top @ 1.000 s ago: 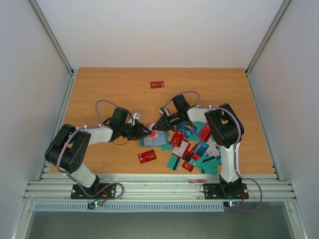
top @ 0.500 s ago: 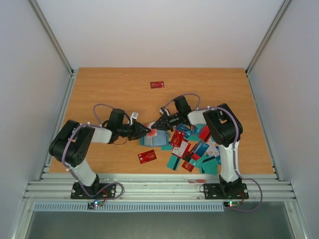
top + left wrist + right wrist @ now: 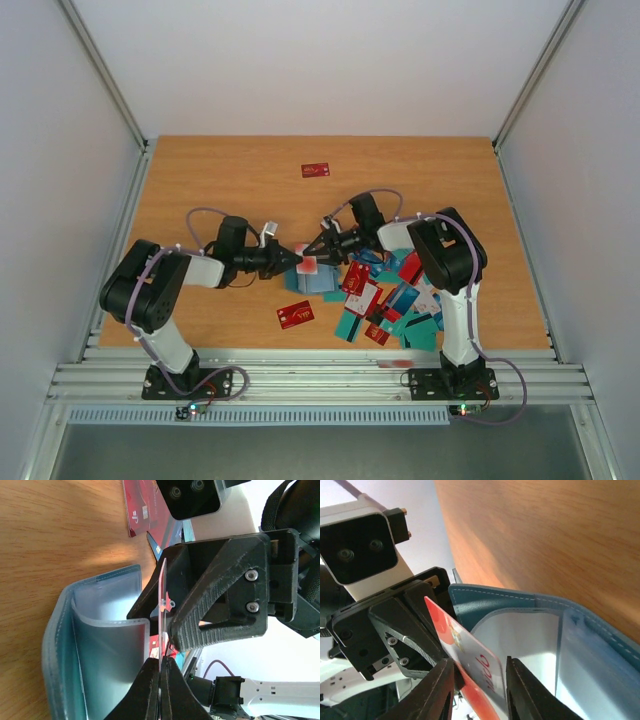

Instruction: Put the credit cards into the card holder

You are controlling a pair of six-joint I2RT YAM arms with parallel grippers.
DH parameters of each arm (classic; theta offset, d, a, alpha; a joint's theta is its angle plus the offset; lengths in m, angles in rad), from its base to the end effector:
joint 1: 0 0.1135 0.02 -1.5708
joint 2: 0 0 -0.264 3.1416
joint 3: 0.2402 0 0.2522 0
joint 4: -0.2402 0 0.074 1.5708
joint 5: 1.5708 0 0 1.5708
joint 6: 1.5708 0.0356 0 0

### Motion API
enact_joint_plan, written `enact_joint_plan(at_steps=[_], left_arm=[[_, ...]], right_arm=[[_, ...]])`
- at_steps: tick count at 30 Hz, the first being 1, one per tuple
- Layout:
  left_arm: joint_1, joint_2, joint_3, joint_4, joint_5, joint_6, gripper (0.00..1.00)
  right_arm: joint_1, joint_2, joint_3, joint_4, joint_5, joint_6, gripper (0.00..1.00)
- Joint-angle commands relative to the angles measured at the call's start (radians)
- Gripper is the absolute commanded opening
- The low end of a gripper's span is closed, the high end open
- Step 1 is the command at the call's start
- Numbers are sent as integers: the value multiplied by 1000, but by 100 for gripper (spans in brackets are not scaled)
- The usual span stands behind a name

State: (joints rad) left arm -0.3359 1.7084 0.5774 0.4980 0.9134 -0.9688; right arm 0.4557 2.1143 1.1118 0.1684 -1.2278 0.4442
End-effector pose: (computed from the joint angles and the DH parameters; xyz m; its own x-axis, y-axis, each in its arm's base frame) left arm 0.2664 -0.1229 0.1223 -0.9789 -0.1917 -0.0706 -0.0050 0.3683 -0.9297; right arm 0.3415 0.2047 0.1016 -0.9083 -0.2842 -0.3069 -0.3608 0.1613 0.9186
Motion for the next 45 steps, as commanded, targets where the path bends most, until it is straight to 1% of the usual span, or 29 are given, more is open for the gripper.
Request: enact_joint_plan(at_steps=[1,6,10,14,16,19,22,27,33,39,45], left_arm=[[-6,23,-8,52,5,13,0],[-6,24,-13,44,2,20,0],[-5,15,-9,7,-8,46,0],[-6,-6,10,-91,-38,94,0],[-6,-26,24,-171,-64,128,0],[-5,-69,37,-310,-114,203,0],[-6,-126,39,-388,-153,260,0],[-6,-175,31,-441,-187,295,0],[-6,-159,30,-444,-185,311,0],[-6,-116,34,-421,-160,309,0],[-6,-116,55,-491,-155,325,0]], right_arm=[[21,-33,50,-146,-15,-136,36],[10,-66,99,-431,49,-307,40],[3,-96,91,-485,73,-347,41],[3,-121,88,-534,106,-375,42],[3,-138,107,-613,154,-425,42],[3,-167,125,-686,209,-483,42],[3,-185,123,-705,227,-490,42],[7,-189,88,-687,227,-485,40],[17,-155,63,-666,229,-486,35],[17,-123,68,-697,292,-501,32],[17,-75,80,-735,356,-515,29]])
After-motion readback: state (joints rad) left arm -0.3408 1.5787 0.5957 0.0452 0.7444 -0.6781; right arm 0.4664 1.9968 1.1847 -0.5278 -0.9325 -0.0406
